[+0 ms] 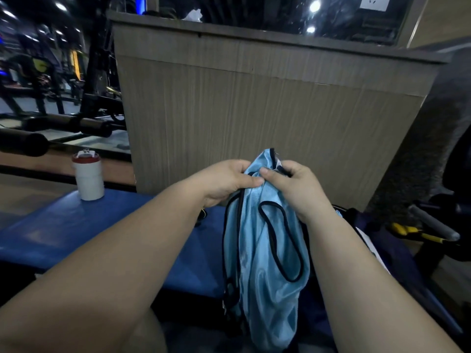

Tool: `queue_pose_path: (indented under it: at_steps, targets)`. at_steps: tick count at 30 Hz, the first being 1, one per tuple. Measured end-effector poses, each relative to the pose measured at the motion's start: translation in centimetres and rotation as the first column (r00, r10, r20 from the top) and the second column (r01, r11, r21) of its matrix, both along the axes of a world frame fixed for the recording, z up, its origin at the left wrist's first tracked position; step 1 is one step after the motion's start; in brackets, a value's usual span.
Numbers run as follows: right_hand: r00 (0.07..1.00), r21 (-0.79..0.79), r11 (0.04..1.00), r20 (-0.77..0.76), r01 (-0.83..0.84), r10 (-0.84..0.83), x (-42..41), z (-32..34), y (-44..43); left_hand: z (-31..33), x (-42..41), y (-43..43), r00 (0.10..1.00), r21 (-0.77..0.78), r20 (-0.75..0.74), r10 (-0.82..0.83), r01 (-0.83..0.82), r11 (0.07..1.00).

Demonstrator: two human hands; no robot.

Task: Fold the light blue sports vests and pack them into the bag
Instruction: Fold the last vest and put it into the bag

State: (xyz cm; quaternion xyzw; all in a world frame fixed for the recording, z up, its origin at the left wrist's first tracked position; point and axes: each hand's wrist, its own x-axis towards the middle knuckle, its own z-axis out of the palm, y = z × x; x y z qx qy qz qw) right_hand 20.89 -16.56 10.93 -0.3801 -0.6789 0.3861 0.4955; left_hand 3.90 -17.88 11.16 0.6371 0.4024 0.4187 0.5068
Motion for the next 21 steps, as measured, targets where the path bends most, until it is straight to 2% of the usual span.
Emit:
queue_pose_path:
  at_steps: [5,11,17,19,21]
  targets:
    - [0.998,0.002,0.999,-0.053,0.033,-0.032,0.6,0.0,0.1,-0.3,0.4,0.1,0.980,0.001,0.106,0.170,-0.171,0.985]
    - [0.994,-0.025,0.998,-0.094,0.058,-0.060,0.9,-0.3,0.4,-0.2,0.8,-0.3,0.963,0.033,0.119,0.241,-0.246,0.969]
    - [0.990,-0.068,0.997,-0.131,0.048,-0.056,0.4,-0.5,-0.1,0.1,1.1,-0.4,0.911,0.110,0.074,0.405,-0.412,0.905]
    - [0.991,-0.094,0.995,-0.128,0.018,-0.030,0.3,-0.5,-0.3,0.1,1.1,-0.5,0.900,0.167,0.035,0.434,-0.433,0.886]
    - [0.995,-0.052,0.998,-0.094,0.017,-0.022,0.2,-0.7,-0.2,0.0,1.4,-0.7,0.897,0.203,0.004,0.441,-0.433,0.878]
